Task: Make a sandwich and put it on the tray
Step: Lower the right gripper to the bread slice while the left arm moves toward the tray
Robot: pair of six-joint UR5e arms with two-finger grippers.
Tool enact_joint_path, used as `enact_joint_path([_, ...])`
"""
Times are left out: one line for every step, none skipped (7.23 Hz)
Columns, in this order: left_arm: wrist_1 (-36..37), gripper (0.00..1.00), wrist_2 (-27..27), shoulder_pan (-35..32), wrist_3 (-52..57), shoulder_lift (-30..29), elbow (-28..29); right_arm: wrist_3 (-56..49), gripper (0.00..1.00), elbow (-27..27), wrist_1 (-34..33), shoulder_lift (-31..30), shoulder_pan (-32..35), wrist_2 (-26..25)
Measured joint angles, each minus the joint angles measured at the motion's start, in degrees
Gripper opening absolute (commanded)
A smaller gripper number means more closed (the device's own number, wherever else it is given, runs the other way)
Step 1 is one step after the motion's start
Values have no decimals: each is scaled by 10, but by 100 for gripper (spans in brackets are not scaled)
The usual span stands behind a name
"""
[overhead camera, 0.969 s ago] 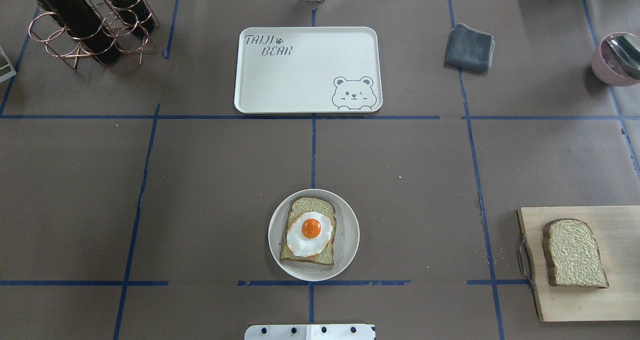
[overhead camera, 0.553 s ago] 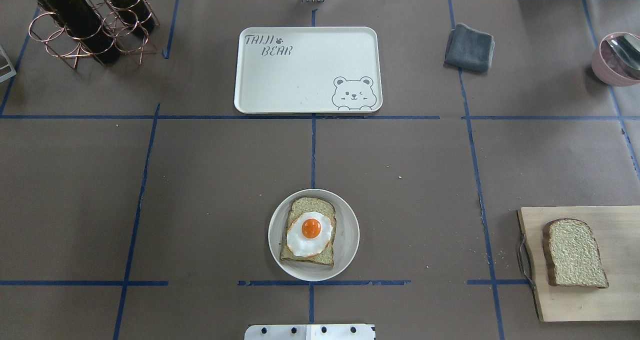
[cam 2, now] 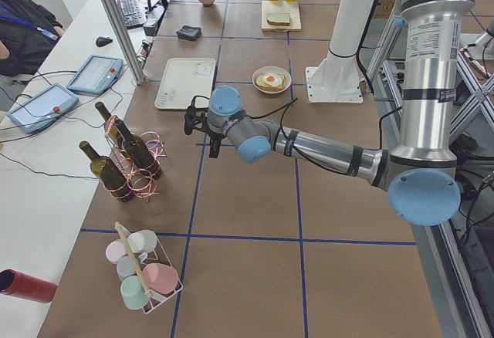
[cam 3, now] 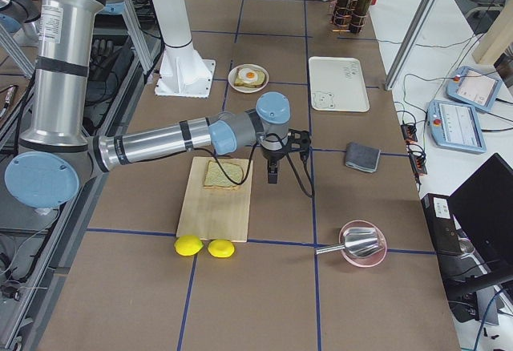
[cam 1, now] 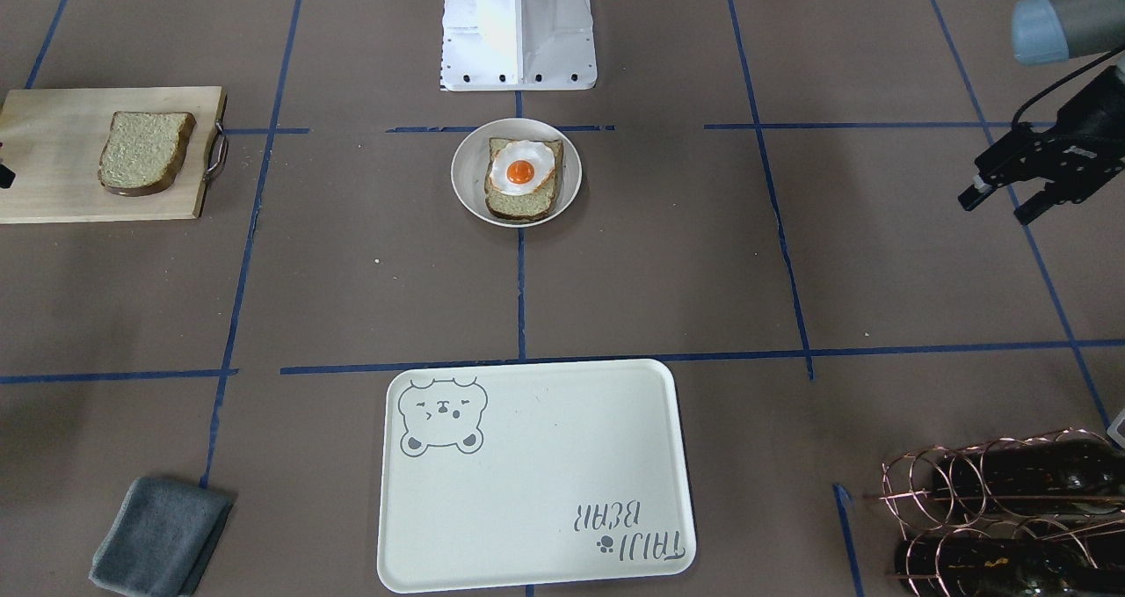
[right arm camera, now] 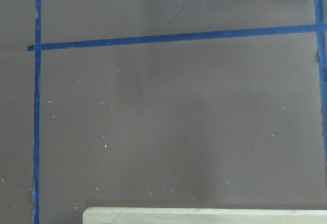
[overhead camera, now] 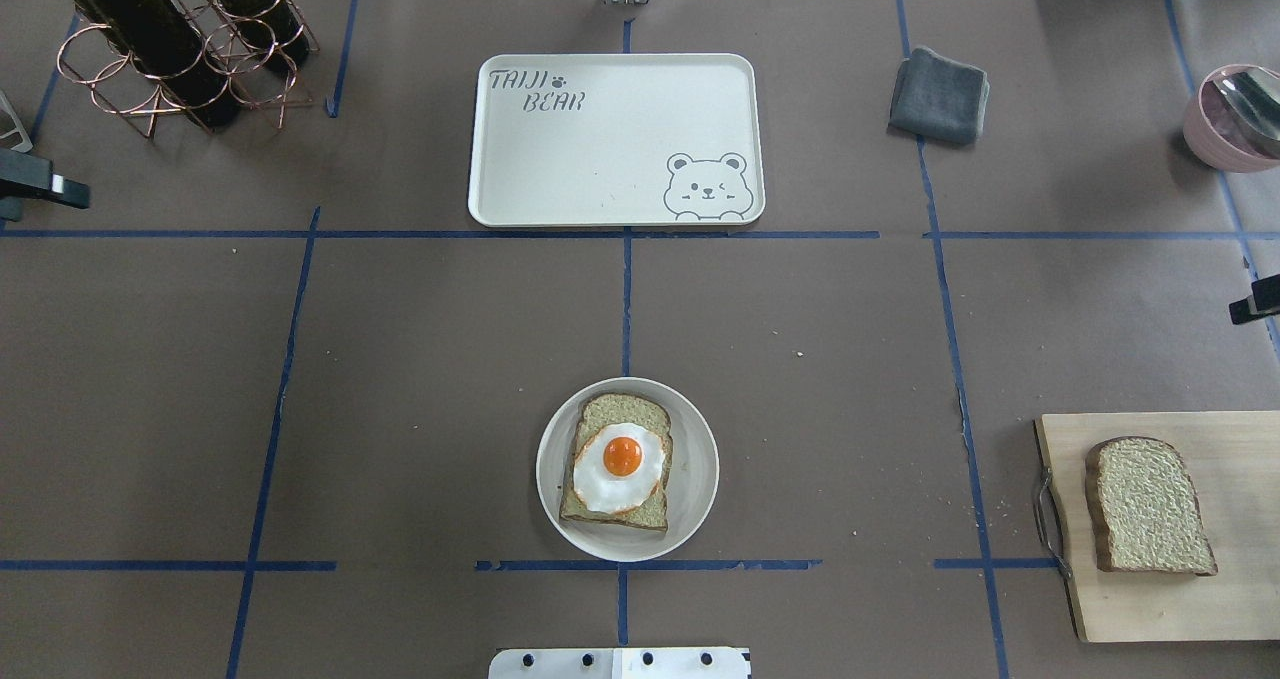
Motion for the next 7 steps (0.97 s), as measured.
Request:
enact_joint_path([-10,100,15,38,-67,-23,-5,49,100,0,72,-33,-37,-9])
enact_joint_path([-13,100,36,71,-112,-39,-9,91,100,0,128,-56,-77,-29])
enact_joint_path([-14,100,57,98,-147,-53,-11,120,100,-1,163,-72,-114,-55])
enact_joint_path([-15,100,74,120,-175,-65,-12,138,100,-6,187,-81,-144,-76])
enact_joint_path([-15,100,89,136,-196,-76,-13,163,100,-15,216,-87,-174,-97])
enact_joint_path([-15,100,100,148,-211,-85,-13,198,96,-27,254,-93,-211,-124])
enact_joint_path([-15,100,105,154,-218,-90,-12,225,92,-46,290,-97,-242,-150])
